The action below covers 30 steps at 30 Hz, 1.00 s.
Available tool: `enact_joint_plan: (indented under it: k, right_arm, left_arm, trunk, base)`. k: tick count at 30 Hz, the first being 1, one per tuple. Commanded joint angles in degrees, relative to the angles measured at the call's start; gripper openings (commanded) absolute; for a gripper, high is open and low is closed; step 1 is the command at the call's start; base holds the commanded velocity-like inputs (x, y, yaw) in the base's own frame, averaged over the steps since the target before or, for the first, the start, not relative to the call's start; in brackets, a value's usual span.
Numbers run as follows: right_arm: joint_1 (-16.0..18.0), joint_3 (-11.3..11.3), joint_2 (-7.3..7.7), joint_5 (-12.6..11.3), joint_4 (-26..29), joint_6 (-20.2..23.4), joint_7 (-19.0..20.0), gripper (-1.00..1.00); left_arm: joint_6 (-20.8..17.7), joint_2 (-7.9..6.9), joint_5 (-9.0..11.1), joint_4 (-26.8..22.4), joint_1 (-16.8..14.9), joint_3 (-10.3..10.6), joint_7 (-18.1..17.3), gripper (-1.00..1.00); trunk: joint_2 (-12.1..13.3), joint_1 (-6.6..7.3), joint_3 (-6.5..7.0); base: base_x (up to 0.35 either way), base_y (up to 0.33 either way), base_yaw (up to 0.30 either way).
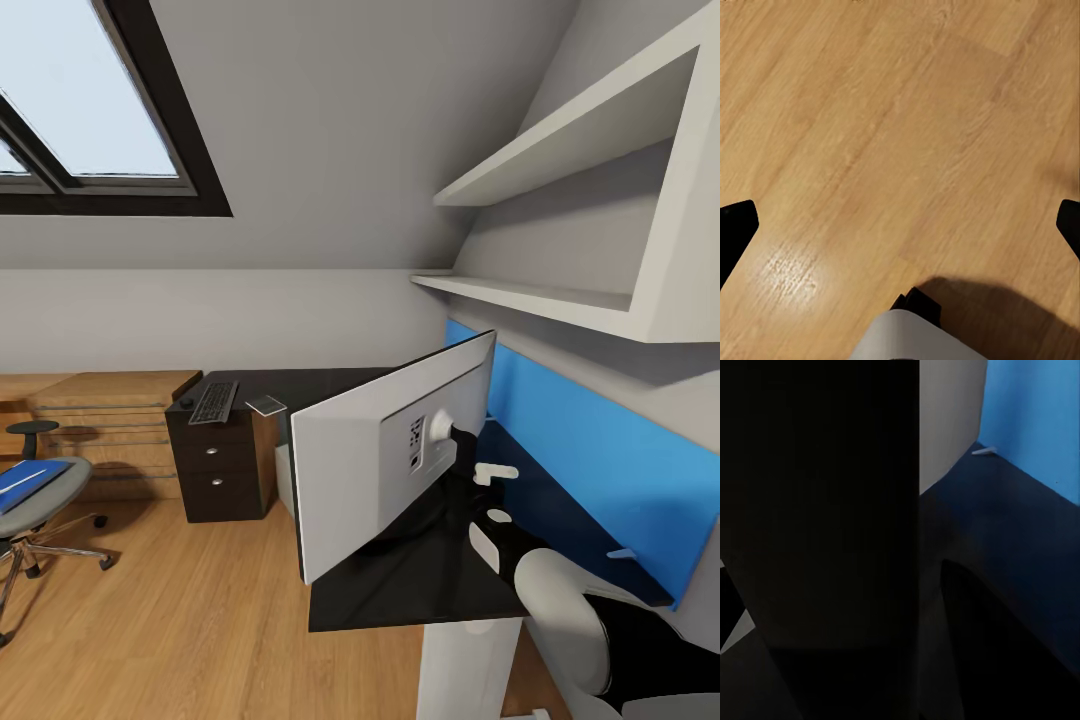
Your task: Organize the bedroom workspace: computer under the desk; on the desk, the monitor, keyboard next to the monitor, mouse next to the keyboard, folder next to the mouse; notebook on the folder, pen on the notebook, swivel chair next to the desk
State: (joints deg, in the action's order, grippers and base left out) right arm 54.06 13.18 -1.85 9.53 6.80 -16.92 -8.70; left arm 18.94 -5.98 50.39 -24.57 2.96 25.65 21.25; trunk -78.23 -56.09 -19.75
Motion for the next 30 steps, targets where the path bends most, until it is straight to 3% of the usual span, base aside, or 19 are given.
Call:
enact_joint_plan:
  k: [1,4,8,16,24,30]
  right_arm:
    - [0.08,-0.18,-0.01,0.75,0.05,-0.18,-0.35,-1.00]
    - [0.08,-0.18,0.00,0.75,0.06,-0.14,-0.35,-1.00]
    - [0.08,-0.17,0.03,0.75,0.07,-0.13,-0.37,-1.00]
    - [0.08,-0.15,0.09,0.75,0.14,-0.13,-0.43,-1.00]
    - [0.08,-0.10,0.09,0.75,0.14,-0.05,-0.57,-1.00]
    - [0.08,-0.05,0.09,0.70,0.14,0.03,-0.61,-1.00]
  left_arm:
    - [3.07,-0.05,0.41,-0.20,0.02,0.44,0.40,1.00]
    - [6.18,0.09,0.36,-0.21,0.01,0.54,0.34,1.00]
    - [7.52,0.23,0.27,-0.21,0.00,0.61,0.13,1.00]
    - [7.86,0.27,0.34,-0.21,-0.01,0.59,0.14,1.00]
    - [7.87,0.22,0.33,-0.21,-0.01,0.55,0.05,1.00]
    - [7.87,0.14,0.39,-0.21,0.03,0.57,0.12,1.00]
  trunk:
    - [-0.04,0.00,-0.05]
    - [-0.04,0.00,-0.05]
    - [-0.04,0.00,-0.05]
    - [-0.04,0.00,-0.05]
    - [-0.04,0.00,-0.05]
    - [-0.04,0.00,-0.05]
  base:
    - [0.000,0.000,0.000]
    - [0.000,0.000,0.000]
    - [0.029,-0.023,0.000]
    - [0.145,-0.155,0.000]
    - [0.016,-0.017,0.000]
    - [0.000,-0.223,0.000]
